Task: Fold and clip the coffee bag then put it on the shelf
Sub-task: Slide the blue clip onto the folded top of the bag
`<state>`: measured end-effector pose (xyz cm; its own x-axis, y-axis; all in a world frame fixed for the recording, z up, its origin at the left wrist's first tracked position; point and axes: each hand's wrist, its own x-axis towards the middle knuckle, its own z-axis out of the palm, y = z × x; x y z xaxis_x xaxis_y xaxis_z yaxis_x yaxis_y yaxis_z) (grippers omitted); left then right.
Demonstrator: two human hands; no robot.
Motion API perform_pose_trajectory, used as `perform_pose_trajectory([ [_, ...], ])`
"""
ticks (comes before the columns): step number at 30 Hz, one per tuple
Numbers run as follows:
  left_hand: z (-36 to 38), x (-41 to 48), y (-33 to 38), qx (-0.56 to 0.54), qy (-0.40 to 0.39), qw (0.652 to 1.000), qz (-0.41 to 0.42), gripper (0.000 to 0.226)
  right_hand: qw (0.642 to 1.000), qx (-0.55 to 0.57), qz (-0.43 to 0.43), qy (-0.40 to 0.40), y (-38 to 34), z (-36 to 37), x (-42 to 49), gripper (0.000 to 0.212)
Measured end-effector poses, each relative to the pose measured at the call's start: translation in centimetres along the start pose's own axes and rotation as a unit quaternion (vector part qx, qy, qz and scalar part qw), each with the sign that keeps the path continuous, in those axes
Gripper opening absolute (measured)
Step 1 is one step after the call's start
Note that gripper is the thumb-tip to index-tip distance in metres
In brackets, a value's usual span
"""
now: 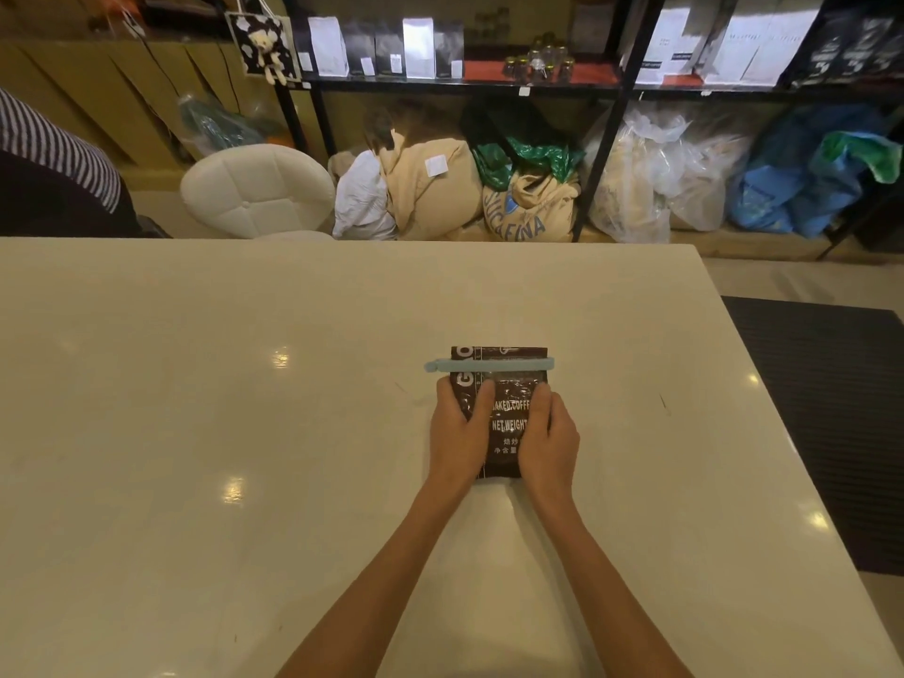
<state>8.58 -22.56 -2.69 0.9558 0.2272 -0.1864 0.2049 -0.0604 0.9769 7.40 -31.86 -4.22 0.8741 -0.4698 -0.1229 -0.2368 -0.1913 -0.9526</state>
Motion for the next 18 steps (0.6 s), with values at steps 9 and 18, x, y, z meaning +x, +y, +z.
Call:
perform_pose_trajectory([
  [9, -0.9, 1.5, -0.3, 0.082, 0.065, 0.994, 0.03, 0.042, 0.968, -0.15, -0.141, -0.14, 0.0, -2.1, -0.9, 0.042],
  [18, -1.7, -0.5, -0.5, -0.02, -0.057, 0.998, -0.005, 0.03, 1.0, 0.014, 0.005, -0.017, 0.1, -1.0, 0.8, 0.049],
])
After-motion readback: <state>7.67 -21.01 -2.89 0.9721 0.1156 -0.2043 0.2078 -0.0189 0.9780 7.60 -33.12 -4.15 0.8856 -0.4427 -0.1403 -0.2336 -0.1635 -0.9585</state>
